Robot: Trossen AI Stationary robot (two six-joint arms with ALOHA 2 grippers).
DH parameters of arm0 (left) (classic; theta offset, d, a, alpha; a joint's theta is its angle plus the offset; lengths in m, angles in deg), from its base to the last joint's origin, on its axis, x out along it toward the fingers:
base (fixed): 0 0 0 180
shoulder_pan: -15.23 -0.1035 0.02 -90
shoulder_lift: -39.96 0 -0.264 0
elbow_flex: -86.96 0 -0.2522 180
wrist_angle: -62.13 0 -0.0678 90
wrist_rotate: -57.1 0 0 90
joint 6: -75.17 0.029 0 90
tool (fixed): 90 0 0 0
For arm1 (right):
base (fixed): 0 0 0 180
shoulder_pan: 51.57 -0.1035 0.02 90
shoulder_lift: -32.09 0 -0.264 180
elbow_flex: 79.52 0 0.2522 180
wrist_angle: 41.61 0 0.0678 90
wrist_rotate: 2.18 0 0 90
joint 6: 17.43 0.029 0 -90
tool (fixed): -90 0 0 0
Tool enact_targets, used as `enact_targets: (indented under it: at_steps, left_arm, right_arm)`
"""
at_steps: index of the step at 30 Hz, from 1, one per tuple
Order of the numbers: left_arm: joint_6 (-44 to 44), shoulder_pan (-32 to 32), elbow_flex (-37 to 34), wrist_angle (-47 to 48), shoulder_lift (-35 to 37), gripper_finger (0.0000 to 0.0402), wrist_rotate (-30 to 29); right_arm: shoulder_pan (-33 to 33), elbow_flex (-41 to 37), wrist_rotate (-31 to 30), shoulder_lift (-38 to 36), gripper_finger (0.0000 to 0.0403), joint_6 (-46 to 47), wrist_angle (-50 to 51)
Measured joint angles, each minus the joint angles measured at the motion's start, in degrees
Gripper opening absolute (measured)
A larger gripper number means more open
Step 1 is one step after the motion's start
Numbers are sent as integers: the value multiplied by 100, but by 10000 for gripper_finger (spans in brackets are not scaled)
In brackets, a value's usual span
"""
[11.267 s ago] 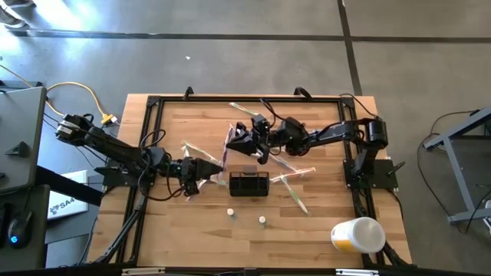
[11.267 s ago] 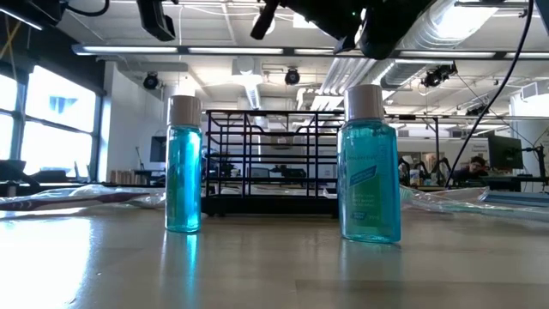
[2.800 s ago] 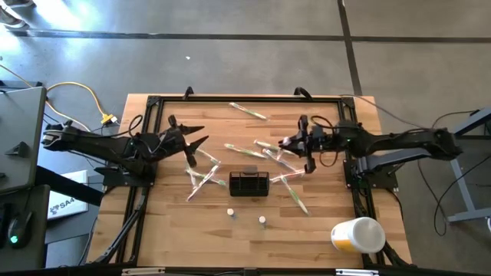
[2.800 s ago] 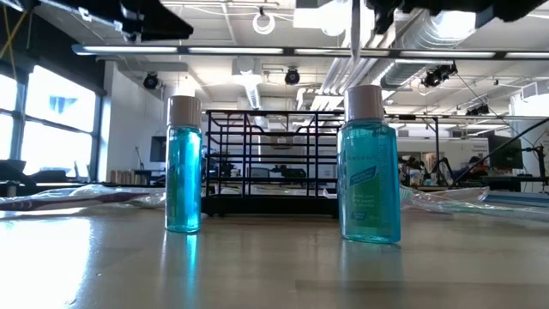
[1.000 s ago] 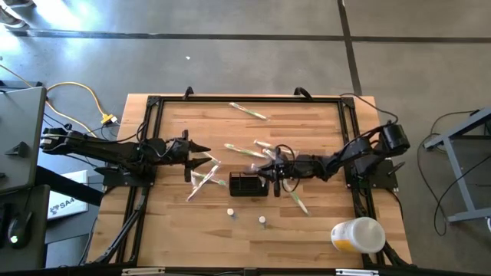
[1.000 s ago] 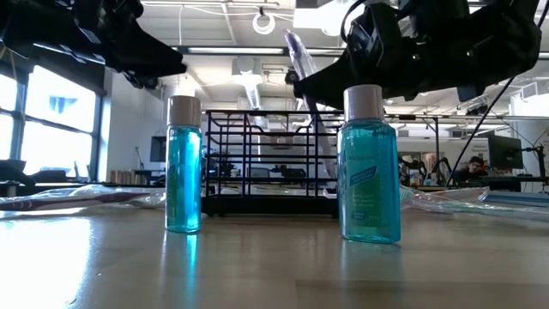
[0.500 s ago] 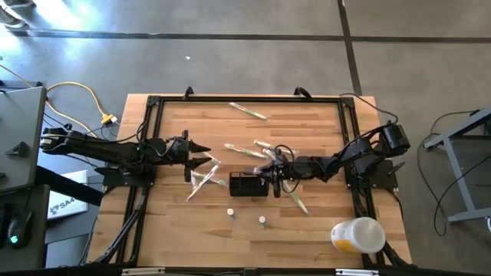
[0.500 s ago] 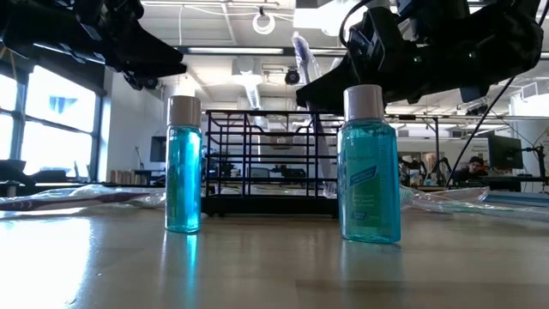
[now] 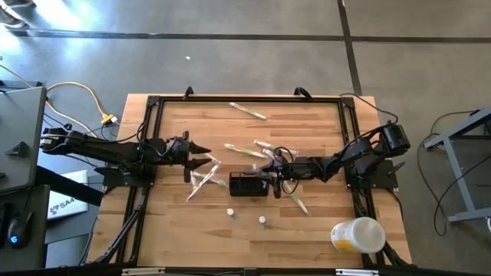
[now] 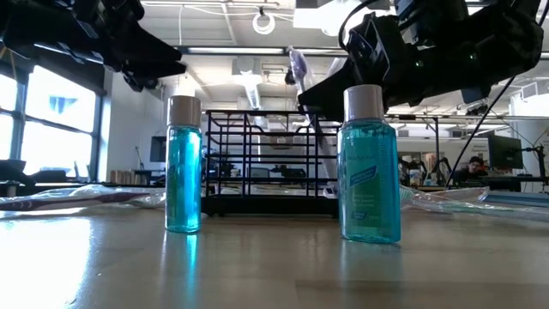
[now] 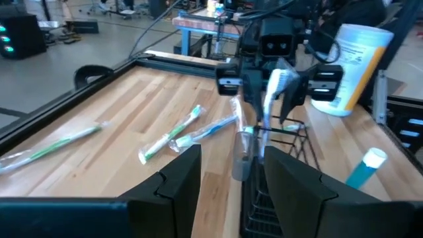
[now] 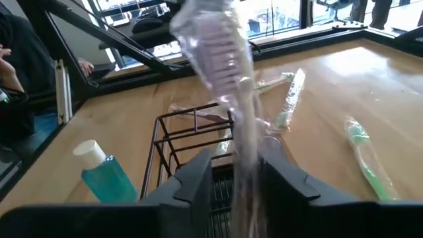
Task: Pick & Place toothbrushing station
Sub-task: Put the violet toothbrush into the wire organizer, then put the mouthwash into the wire organizer
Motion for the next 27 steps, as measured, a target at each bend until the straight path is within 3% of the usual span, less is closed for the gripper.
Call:
enact_targets:
  at_steps: [10,18,27]
  left_arm:
    - [12,2,0,3,0,159,11]
    - [0,2,0,15,0,159,15]
    - [-7,2,2,179,0,159,17]
  right_arm:
    - [-4,-2,-114,-602,204,-382,841]
    - [-223,-4,-725,-1358,205,-1118,1828]
    - [-499,-3,-1272,-2276,203,-1185,2876]
